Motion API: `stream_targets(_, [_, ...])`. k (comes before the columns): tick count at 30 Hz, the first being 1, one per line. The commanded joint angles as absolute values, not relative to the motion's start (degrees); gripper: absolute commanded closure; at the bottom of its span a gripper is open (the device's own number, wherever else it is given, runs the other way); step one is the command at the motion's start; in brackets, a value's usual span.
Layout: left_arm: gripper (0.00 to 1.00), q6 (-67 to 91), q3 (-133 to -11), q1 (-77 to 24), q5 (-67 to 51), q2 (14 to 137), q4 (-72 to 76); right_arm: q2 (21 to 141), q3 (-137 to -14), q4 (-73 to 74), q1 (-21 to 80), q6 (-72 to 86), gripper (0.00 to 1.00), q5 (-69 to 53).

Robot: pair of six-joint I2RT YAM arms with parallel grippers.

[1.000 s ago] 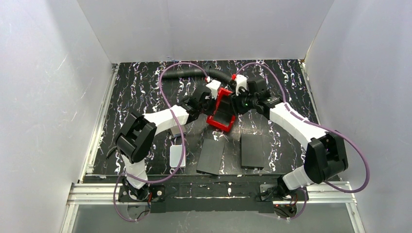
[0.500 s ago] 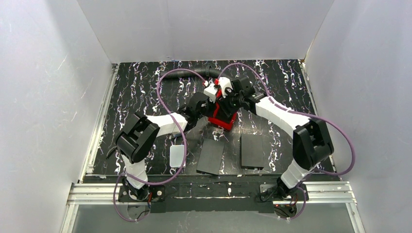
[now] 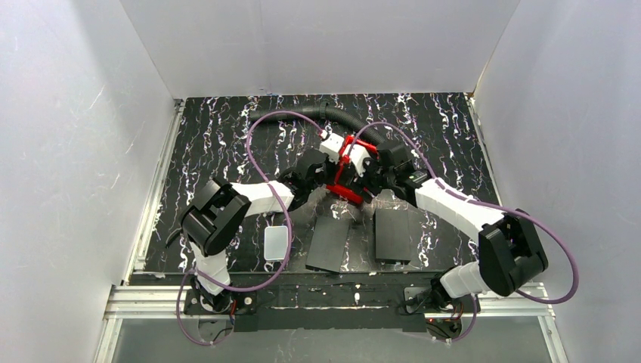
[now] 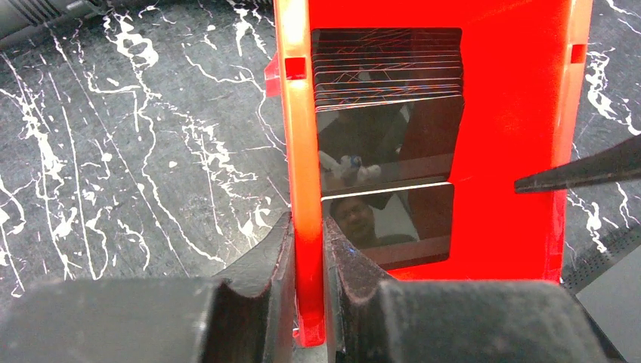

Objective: Put the credit cards into the card holder
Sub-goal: Pick up the credit card from the storage box.

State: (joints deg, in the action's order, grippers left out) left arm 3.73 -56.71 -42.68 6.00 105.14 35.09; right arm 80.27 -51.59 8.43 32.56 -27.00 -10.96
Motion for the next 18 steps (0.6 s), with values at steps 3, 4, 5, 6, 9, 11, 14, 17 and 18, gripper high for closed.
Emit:
stream_targets(3, [1.00,6.0,-57.9,-43.2,10.1,100.3,37.9,79.5,-49.5,3.3,32.9,-45.7,0.21,-21.8])
stream_targets(4, [1.00,6.2,-57.9,-43.3,10.5,100.2,37.6,78.9,-48.2,1.1,32.9,-46.5,0.20,-23.0])
stream_targets(5, [1.00,6.3,-57.7,-43.5,10.9,100.1,37.4,78.6,-47.5,-0.7,32.9,-47.2,0.19,-24.0])
stream_targets(6, [1.00,6.3,-57.7,-43.8,11.2,100.0,37.2,78.9,-47.4,-1.2,32.9,-48.3,0.19,-24.7])
stream_targets(9, [1.00,6.3,-57.4,-44.5,12.5,99.5,36.7,80.6,-49.1,0.7,32.8,-51.1,0.18,-25.9])
stream_targets(11, [1.00,6.4,-57.3,-44.9,13.6,98.9,36.3,80.7,-49.3,0.7,32.8,-51.2,0.11,-25.8])
stream_targets(14, [1.00,5.6,-57.3,-45.6,15.5,98.3,36.1,80.7,-47.8,-3.6,32.7,-51.6,0.02,-24.1])
stream_targets(17, [1.00,5.1,-57.4,-45.8,16.3,98.0,35.8,81.9,-47.1,-4.9,32.5,-51.7,0.03,-24.3])
stream_targets(18, [1.00,5.0,-57.5,-45.9,16.6,98.0,35.6,82.4,-47.1,-5.1,32.5,-51.5,0.03,-25.0])
